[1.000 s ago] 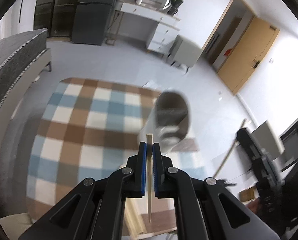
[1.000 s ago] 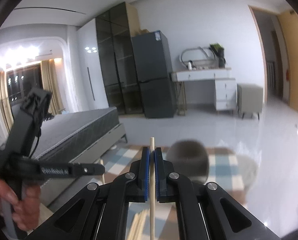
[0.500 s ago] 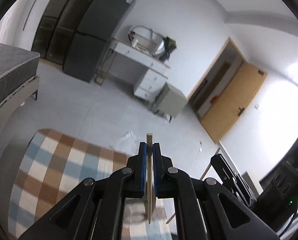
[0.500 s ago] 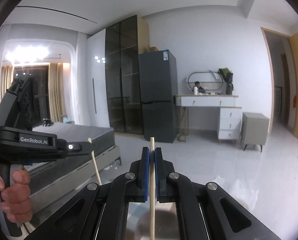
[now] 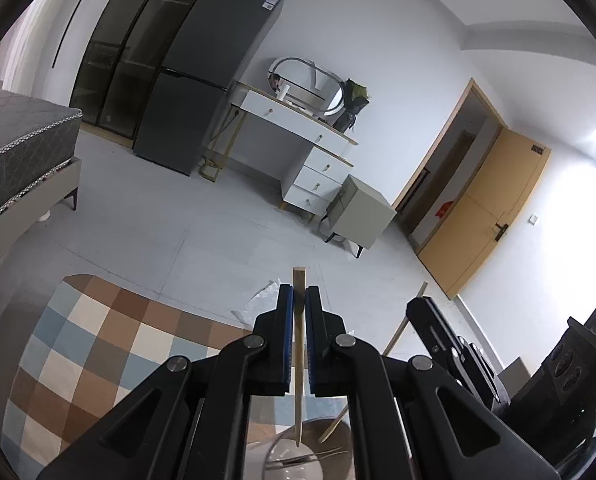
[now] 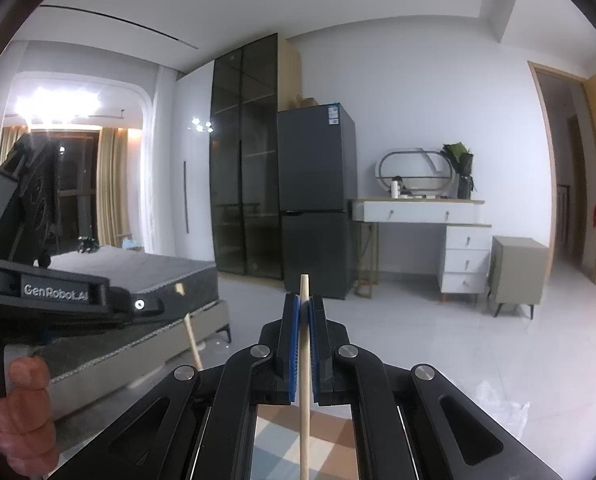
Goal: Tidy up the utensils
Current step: 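Carry both chopsticks over the utensil holder and open both tools to drop them in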
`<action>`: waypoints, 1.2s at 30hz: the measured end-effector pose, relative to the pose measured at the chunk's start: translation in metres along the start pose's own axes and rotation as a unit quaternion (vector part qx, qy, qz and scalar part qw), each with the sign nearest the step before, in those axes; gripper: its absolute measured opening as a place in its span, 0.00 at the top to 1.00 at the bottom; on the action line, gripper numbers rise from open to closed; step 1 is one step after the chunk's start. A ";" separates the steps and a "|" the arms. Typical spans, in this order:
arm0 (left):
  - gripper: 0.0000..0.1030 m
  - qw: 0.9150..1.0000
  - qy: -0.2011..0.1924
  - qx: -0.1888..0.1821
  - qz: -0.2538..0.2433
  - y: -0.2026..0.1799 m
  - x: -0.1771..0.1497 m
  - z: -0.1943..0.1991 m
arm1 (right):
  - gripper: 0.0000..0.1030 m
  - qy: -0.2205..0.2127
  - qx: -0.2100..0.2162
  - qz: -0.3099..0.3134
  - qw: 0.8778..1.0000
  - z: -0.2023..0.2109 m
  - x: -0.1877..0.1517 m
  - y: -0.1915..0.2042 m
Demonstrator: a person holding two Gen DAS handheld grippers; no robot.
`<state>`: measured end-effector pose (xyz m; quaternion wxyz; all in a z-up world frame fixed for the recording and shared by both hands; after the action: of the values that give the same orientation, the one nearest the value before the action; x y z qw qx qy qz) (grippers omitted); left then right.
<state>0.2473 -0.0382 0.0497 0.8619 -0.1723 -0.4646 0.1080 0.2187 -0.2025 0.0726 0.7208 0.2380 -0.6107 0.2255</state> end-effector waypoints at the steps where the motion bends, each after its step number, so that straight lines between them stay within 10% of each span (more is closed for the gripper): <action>1: 0.99 1.000 0.000 0.001 0.000 0.000 -0.002 -0.001 | 0.96 0.001 0.001 -0.001 1.000 0.000 -0.005 0.000; 20: 0.99 0.997 0.013 0.006 -0.073 -0.013 -0.030 0.005 | 0.96 0.062 0.022 0.016 0.998 0.013 -0.035 0.002; 32: 0.98 0.983 0.142 0.002 -0.114 -0.015 -0.056 -0.001 | 0.93 0.126 0.054 -0.029 0.990 0.014 -0.046 0.001; 36: 0.84 0.983 0.143 0.019 -0.113 -0.011 -0.054 0.018 | 0.82 0.123 0.045 -0.046 0.990 0.028 -0.042 0.002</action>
<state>0.2027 -0.0631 0.0221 0.9290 -0.1164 -0.3513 -0.0068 0.1894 -0.2195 0.0350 0.7884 0.2681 -0.4956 0.2468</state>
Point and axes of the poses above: each gripper's, at about its wrist camera, not at the fingertips, and z roughly against the way its jaws point, y to its left, x to its top, the point moved 2 cm from there along -z, roughly the way its jaws point, and after that the axes turned 11 degrees about x, right-handed, at the moved point
